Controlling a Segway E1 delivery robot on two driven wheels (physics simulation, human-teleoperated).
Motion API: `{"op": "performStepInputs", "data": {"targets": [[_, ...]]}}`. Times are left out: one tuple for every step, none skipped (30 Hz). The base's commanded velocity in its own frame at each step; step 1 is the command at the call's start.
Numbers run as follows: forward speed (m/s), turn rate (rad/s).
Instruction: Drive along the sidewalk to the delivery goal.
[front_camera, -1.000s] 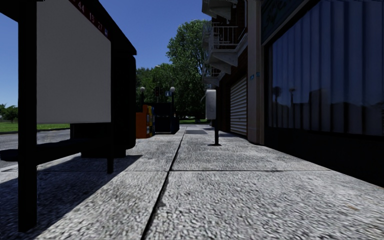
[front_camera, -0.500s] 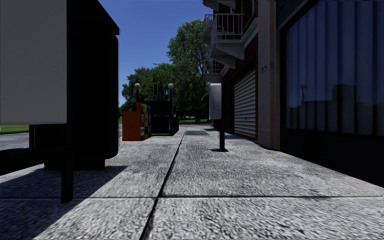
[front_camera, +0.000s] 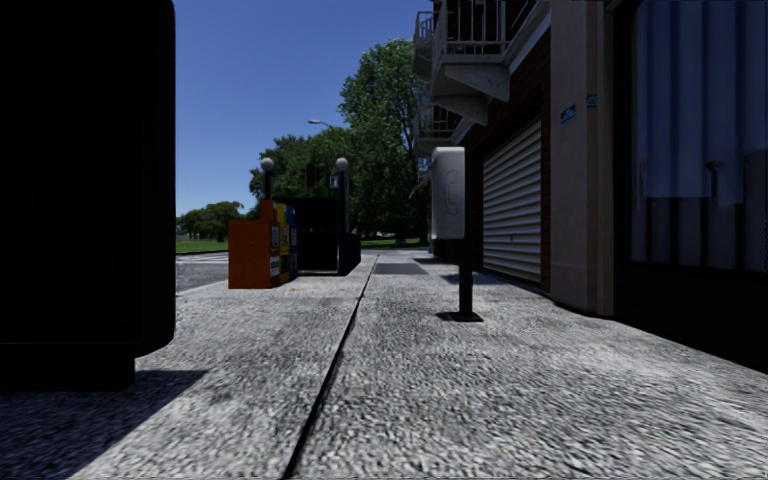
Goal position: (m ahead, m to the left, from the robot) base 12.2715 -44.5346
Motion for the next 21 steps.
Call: {"op": "performStepInputs", "data": {"targets": [[2.0, 0.21], [2.0, 0.21], [2.0, 0.21], [2.0, 0.21], [2.0, 0.21], [2.0, 0.21], [2.0, 0.21], [2.0, 0.21], [2.0, 0.21], [2.0, 0.21], [2.0, 0.21], [2.0, 0.16], [2.0, 0.0], [2.0, 0.0], [2.0, 0.0], [2.0, 0.0], [2.0, 0.0], [2.0, 0.0], [2.0, 0.0], [2.0, 0.0], [2.0, 0.0]]}}
